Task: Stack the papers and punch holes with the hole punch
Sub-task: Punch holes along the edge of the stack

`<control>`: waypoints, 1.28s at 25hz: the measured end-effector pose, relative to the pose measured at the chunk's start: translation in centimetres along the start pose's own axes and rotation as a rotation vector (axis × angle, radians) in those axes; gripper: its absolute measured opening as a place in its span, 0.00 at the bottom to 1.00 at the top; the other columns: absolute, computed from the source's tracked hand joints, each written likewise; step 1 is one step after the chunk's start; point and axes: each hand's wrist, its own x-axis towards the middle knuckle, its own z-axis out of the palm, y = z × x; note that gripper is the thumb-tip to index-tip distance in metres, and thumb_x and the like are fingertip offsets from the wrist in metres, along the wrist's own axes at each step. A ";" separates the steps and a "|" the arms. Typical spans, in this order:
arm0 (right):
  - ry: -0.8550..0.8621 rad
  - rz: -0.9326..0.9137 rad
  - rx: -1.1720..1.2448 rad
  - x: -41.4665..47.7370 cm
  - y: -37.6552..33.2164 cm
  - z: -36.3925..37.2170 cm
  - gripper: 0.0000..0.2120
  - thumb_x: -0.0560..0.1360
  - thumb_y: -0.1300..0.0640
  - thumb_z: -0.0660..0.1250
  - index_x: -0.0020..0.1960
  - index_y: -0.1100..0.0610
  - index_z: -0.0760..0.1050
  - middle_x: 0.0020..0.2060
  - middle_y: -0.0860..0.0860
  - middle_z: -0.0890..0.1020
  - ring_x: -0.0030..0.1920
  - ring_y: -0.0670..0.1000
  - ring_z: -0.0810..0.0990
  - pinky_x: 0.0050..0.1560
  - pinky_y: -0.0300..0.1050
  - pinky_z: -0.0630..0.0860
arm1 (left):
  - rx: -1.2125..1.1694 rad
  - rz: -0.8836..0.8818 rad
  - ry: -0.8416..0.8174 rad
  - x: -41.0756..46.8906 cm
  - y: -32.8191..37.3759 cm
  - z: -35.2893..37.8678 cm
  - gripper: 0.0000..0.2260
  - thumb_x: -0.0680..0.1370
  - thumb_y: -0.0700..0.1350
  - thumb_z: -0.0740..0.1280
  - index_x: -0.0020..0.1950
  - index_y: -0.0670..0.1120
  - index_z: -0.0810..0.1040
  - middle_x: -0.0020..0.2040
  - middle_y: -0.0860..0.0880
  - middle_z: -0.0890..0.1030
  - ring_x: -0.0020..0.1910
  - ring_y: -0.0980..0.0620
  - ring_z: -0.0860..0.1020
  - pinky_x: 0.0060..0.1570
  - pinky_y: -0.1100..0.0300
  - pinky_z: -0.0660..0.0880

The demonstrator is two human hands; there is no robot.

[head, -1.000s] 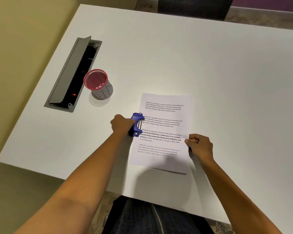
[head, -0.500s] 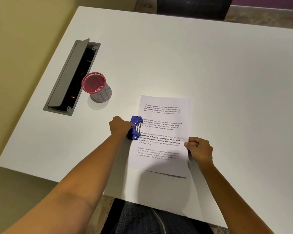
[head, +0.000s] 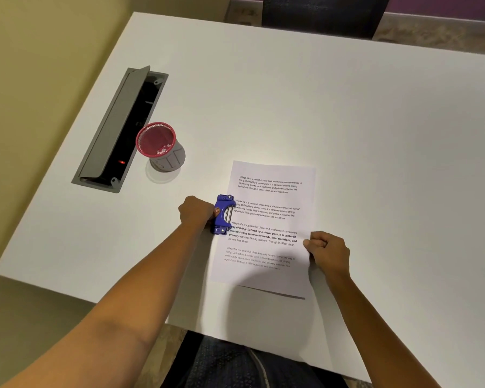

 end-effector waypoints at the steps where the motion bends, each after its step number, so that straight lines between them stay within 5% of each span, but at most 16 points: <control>1: 0.004 0.004 0.009 -0.1 -0.1 0.0 0.12 0.71 0.64 0.71 0.32 0.54 0.73 0.18 0.42 0.72 0.29 0.48 0.70 0.41 0.40 0.69 | -0.006 0.020 -0.003 -0.2 0.0 -0.1 0.12 0.69 0.35 0.72 0.51 0.34 0.81 0.48 0.38 0.83 0.45 0.41 0.81 0.52 0.46 0.80; 5: -0.005 0.020 0.005 -0.2 0.0 0.0 0.12 0.71 0.64 0.70 0.31 0.57 0.73 0.18 0.43 0.71 0.28 0.48 0.69 0.36 0.39 0.68 | -0.034 0.120 0.007 -1.3 -0.2 -0.2 0.06 0.70 0.37 0.73 0.35 0.44 0.79 0.34 0.46 0.79 0.38 0.44 0.77 0.50 0.48 0.81; 11: -0.034 0.055 0.003 -0.2 -0.4 -0.5 0.05 0.71 0.63 0.71 0.37 0.58 0.78 0.25 0.50 0.78 0.31 0.51 0.75 0.43 0.40 0.71 | -0.060 0.175 0.042 -2.0 -0.7 0.2 0.06 0.70 0.38 0.73 0.46 0.40 0.82 0.46 0.41 0.82 0.42 0.44 0.78 0.51 0.47 0.80; 16: -0.027 0.079 0.016 -0.4 -0.1 -0.7 0.05 0.71 0.63 0.72 0.37 0.56 0.79 0.26 0.49 0.79 0.30 0.50 0.76 0.37 0.39 0.71 | -0.056 0.232 0.046 -2.6 -0.6 0.4 0.06 0.71 0.36 0.72 0.36 0.43 0.78 0.42 0.41 0.80 0.49 0.38 0.82 0.50 0.44 0.80; 25: 0.022 0.096 0.013 -1.3 0.3 -0.4 0.06 0.71 0.63 0.72 0.36 0.56 0.78 0.24 0.46 0.78 0.26 0.45 0.75 0.30 0.34 0.69 | 0.141 0.367 0.103 -2.9 -0.4 0.7 0.06 0.72 0.33 0.68 0.48 0.36 0.81 0.41 0.42 0.78 0.39 0.46 0.74 0.38 0.60 0.69; 32: 0.060 0.058 -0.041 -1.8 0.8 -0.2 0.09 0.72 0.65 0.70 0.34 0.59 0.75 0.23 0.48 0.73 0.27 0.48 0.70 0.33 0.36 0.67 | 0.225 0.454 0.153 -3.6 -0.2 1.0 0.07 0.72 0.30 0.63 0.44 0.36 0.80 0.36 0.42 0.75 0.35 0.44 0.72 0.27 0.62 0.68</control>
